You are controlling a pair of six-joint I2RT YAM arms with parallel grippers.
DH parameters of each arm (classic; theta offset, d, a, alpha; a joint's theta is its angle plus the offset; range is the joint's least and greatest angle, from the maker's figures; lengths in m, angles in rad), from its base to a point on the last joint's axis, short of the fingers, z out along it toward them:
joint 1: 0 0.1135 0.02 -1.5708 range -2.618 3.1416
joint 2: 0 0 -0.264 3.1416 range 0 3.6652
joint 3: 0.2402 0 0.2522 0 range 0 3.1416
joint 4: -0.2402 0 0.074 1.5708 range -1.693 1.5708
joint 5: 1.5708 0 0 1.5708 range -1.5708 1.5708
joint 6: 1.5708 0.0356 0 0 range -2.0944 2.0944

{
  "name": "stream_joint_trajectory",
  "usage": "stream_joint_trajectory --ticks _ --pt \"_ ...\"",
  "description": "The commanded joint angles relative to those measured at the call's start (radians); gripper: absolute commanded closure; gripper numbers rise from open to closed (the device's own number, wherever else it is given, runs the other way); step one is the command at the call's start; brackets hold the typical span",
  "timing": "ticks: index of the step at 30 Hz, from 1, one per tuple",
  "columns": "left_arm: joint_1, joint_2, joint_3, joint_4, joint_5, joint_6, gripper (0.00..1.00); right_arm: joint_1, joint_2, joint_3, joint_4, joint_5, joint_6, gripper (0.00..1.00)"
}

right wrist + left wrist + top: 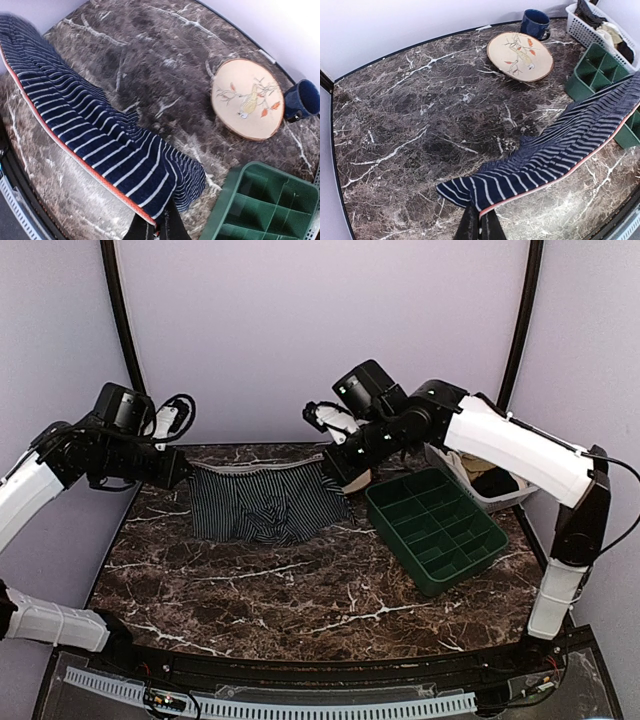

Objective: Roll the underwear
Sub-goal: Flatten out the underwear at the center of the board.

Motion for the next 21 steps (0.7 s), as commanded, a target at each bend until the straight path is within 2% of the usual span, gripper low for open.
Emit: stream_joint_trajectory --ticks 1,6,9,13,18,19,21 --pt "0.007 -0.159 -0.024 -0.094 0.139 0.008 1.0 0.115 -0.111 -0.078 -0.035 -0.016 0.056 1.0" --pt "0.006 -0.261 -0.023 -0.196 0.317 -0.027 1.0 0.289 -0.192 -0.168 -0.023 -0.1 0.177 1.0" --pt "0.006 -0.31 -0.013 -0.221 0.34 -0.061 1.0 0.322 -0.213 -0.212 0.027 -0.173 0.252 1.0" --pt "0.006 -0.287 -0.029 -0.244 0.188 -0.068 1.0 0.278 -0.212 -0.314 0.104 -0.202 0.255 1.0" --pt "0.007 -0.054 -0.031 -0.174 -0.035 -0.007 1.0 0.095 -0.095 -0.332 0.119 -0.21 0.224 1.0" --pt "0.01 0.011 -0.023 -0.143 -0.058 0.015 0.96 0.064 -0.052 -0.314 0.121 -0.207 0.214 0.96" --pt "0.017 0.159 0.009 -0.086 -0.133 0.036 0.84 0.02 0.05 -0.234 0.094 -0.182 0.206 0.75"
